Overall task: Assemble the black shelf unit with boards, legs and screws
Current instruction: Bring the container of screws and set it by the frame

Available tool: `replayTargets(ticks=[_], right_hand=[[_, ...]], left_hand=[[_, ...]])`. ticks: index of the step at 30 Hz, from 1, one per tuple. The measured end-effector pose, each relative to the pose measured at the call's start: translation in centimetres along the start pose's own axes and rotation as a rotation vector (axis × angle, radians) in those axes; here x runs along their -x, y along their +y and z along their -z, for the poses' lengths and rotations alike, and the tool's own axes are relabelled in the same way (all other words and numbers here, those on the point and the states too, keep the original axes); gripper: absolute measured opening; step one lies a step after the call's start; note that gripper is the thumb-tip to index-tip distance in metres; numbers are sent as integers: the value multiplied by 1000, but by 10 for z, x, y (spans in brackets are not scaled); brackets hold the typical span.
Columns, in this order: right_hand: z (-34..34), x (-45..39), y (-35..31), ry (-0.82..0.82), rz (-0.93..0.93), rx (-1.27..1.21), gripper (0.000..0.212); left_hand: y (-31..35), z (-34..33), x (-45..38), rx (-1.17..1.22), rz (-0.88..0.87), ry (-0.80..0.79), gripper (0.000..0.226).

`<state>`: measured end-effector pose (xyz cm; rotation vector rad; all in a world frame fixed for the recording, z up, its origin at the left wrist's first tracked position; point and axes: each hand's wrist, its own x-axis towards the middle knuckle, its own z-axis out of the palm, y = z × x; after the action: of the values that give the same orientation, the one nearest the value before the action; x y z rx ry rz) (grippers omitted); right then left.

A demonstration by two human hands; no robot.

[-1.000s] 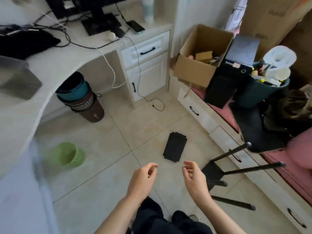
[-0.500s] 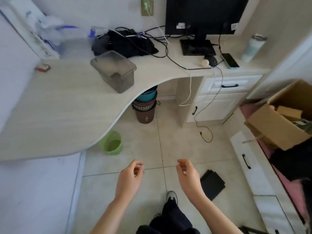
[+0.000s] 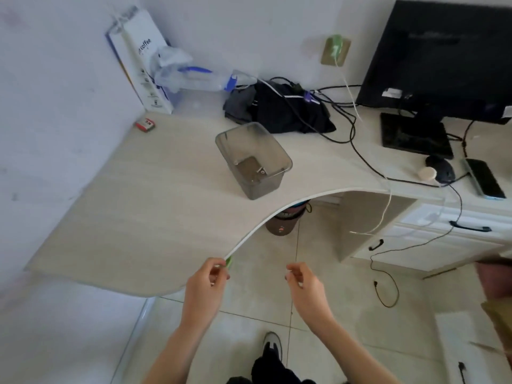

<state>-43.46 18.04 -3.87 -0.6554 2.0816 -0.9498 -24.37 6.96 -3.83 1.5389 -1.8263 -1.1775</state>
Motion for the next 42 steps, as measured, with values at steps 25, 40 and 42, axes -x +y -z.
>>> replayTargets(ticks=[25,40,42], right_hand=[[-12,-191,-168,58,-632,-971,30],[-1,-223,-171,41,-577,-887,30],[3,-227,-171,32,-565,-876,29]], left_hand=[[137,13,-330,-367,-489,-23,22],[142,-23,-404,-539,-245,-350,50],[139,-26,-404,-532,-237,-344,50]])
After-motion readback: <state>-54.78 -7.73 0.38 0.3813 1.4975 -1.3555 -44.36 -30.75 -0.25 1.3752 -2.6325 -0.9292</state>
